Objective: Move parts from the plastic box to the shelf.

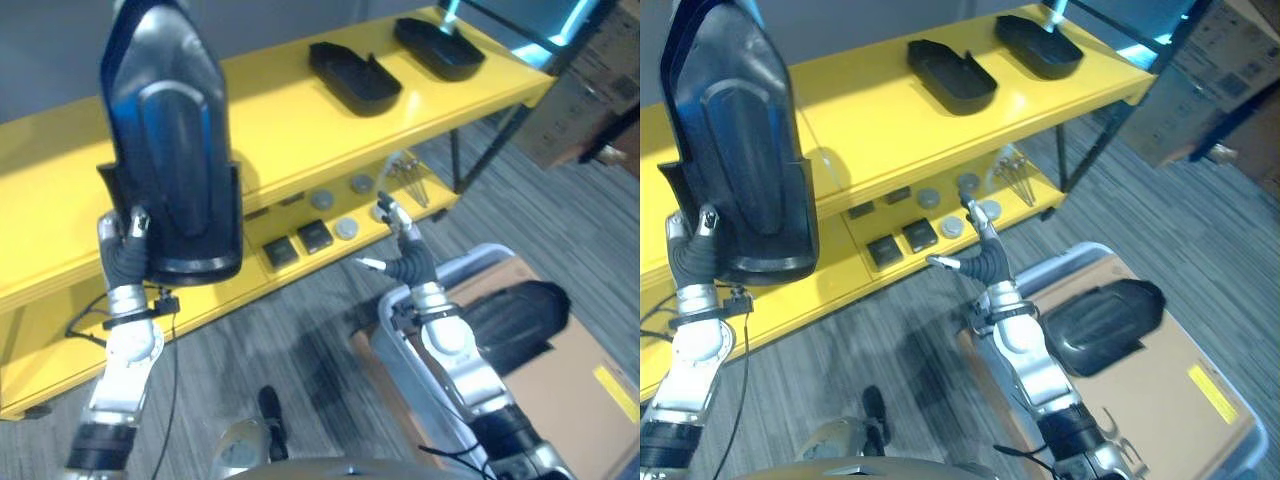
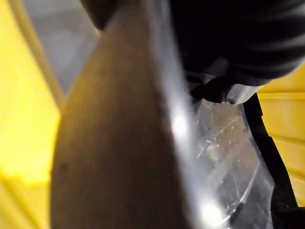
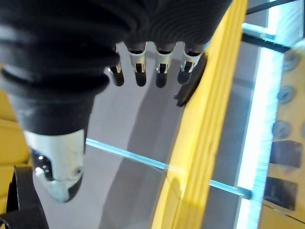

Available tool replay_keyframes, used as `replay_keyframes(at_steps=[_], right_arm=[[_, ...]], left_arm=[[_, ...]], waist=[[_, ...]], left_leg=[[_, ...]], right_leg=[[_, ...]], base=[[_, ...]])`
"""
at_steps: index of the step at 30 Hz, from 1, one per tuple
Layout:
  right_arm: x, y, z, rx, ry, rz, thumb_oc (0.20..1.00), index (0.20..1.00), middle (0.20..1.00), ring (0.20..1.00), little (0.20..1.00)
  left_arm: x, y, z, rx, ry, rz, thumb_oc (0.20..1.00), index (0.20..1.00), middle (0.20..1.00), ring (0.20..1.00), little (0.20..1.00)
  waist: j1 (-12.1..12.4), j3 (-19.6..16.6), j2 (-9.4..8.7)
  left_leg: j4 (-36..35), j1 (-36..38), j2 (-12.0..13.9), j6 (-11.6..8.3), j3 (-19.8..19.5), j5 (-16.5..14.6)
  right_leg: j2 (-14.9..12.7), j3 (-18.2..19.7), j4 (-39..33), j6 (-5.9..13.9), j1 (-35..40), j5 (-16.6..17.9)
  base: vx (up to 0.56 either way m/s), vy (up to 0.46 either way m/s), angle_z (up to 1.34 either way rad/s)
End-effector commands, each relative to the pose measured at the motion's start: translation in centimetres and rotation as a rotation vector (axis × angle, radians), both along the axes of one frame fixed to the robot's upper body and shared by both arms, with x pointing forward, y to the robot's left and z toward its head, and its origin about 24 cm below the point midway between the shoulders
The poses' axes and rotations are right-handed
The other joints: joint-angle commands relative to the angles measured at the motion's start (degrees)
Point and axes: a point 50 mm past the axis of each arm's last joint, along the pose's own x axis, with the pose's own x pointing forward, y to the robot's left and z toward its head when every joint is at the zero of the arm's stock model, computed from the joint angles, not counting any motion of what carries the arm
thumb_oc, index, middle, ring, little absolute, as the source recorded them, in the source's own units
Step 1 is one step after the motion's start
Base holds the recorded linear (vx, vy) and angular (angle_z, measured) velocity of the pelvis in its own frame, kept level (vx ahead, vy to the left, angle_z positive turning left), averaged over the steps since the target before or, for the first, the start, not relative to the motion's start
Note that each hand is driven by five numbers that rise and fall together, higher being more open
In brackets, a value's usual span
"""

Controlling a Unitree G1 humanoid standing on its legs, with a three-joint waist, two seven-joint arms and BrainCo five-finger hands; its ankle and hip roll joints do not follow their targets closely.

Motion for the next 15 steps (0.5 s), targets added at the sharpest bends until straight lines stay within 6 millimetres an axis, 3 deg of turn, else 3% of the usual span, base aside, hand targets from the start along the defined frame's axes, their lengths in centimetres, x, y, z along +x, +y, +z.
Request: replay_keyframes(at_steps=[1, 2, 3, 4, 5, 6, 7, 10, 15], right_arm=[[-0.3, -0.8, 0.9, 0.002, -0.083, -0.045, 1.0, 1.0, 1.0, 1.0, 1.0], [-0.5, -1.1, 0.7, 0.012, -0.079, -0.061, 1.0, 1.0, 1.0, 1.0, 1.0], [-0.8, -1.4, 0.4, 0.016, -0.068, -0.074, 1.0, 1.0, 1.0, 1.0, 1.0], [-0.8, -1.5, 0.4, 0.016, -0.069, -0.075, 1.0, 1.0, 1.0, 1.0, 1.0], [-1.5, -2.3, 0.1, 0.02, -0.058, -0.1, 1.0, 1.0, 1.0, 1.0, 1.0], [-1.8, -2.8, 0.0, 0.015, -0.054, -0.113, 1.0, 1.0, 1.0, 1.0, 1.0], [-2.0, -3.2, -0.1, 0.008, -0.049, -0.119, 1.0, 1.0, 1.0, 1.0, 1.0], [-2.4, -4.0, -0.4, 0.015, -0.037, -0.157, 1.0, 1.0, 1.0, 1.0, 1.0], [-2.6, -4.6, -0.4, 0.021, -0.034, -0.183, 1.0, 1.0, 1.0, 1.0, 1.0]], left_arm=[[-0.3, -1.8, 4.7, 0.113, -0.263, -0.073, 0.2, 0.2, 0.2, 0.2, 0.2], [0.1, -2.3, 5.2, 0.132, -0.285, -0.098, 0.2, 0.2, 0.2, 0.2, 0.2], [0.4, -2.7, 5.4, 0.133, -0.287, -0.125, 0.2, 0.2, 0.2, 0.2, 0.2], [0.4, -2.7, 5.4, 0.132, -0.288, -0.127, 0.2, 0.2, 0.2, 0.2, 0.2], [1.0, -3.7, 5.9, 0.131, -0.296, -0.184, 0.2, 0.2, 0.2, 0.2, 0.2], [1.2, -4.2, 5.8, 0.115, -0.292, -0.209, 0.2, 0.2, 0.2, 0.2, 0.2], [1.4, -4.7, 5.7, 0.094, -0.284, -0.233, 0.2, 0.2, 0.2, 0.2, 0.2], [2.0, -5.7, 4.7, 0.023, -0.239, -0.284, 0.2, 0.2, 0.2, 0.2, 0.2], [2.0, -6.4, 4.3, -0.027, -0.218, -0.326, 0.2, 0.2, 0.2, 0.2, 0.2]], waist=[[-2.44, -4.33, 1.15], [-3.46, -4.43, 1.6], [-3.96, -4.42, 1.92], [-3.67, -4.49, 2.04], [-4.76, -4.32, 3.12], [-4.98, -4.4, 3.36], [-5.35, -4.08, 3.31], [-6.44, -3.33, 2.99], [-6.57, -2.74, 1.87]], left_leg=[[0.06, 1.43, 3.59, -6.75, -9.59, -5.7], [-0.46, 2.27, 3.39, -6.55, -11.27, -5.93], [-0.51, 2.64, 3.07, -6.36, -12.8, -6.19], [-0.53, 2.47, 3.27, -6.39, -12.61, -6.03], [-1.42, 2.81, 3.29, -6.02, -16.11, -5.63], [-2.01, 3.25, 2.88, -5.98, -17.53, -6.03], [-2.33, 3.69, 2.46, -5.88, -18.74, -6.16], [-2.65, 5.31, 1.07, -5.59, -21.36, -6.72], [-0.18, 6.1, 0.44, -5.58, -23.51, -8.3]], right_leg=[[1.59, 12.66, 2.52, 4.57, -6.2, 2.8], [5.37, 19.61, 2.74, 4.23, -6.87, 0.43], [7.97, 24.15, 2.17, 4.66, -6.79, -2.52], [8.17, 24.38, 2.16, 4.58, -7.1, -2.29], [14.26, 30.84, 0.63, 3.29, -8.98, -9.81], [16.5, 31.93, -0.63, 2.7, -9.85, -12.48], [18.65, 32.37, -1.66, 2.11, -11.03, -13.0], [22.46, 32.15, -3.32, 2.0, -13.23, -11.62], [22.21, 31.02, -4.62, 0.74, -11.01, -11.55]], base=[[0.12, 0.162, 0.7], [0.19, 0.155, 0.84], [0.14, 0.105, 1.28], [0.24, 0.128, 1.51], [0.26, 0.098, 1.35], [0.33, 0.101, 1.07], [0.22, 0.006, 1.21], [0.15, -0.054, 0.9], [0.06, -0.114, 0.75]])
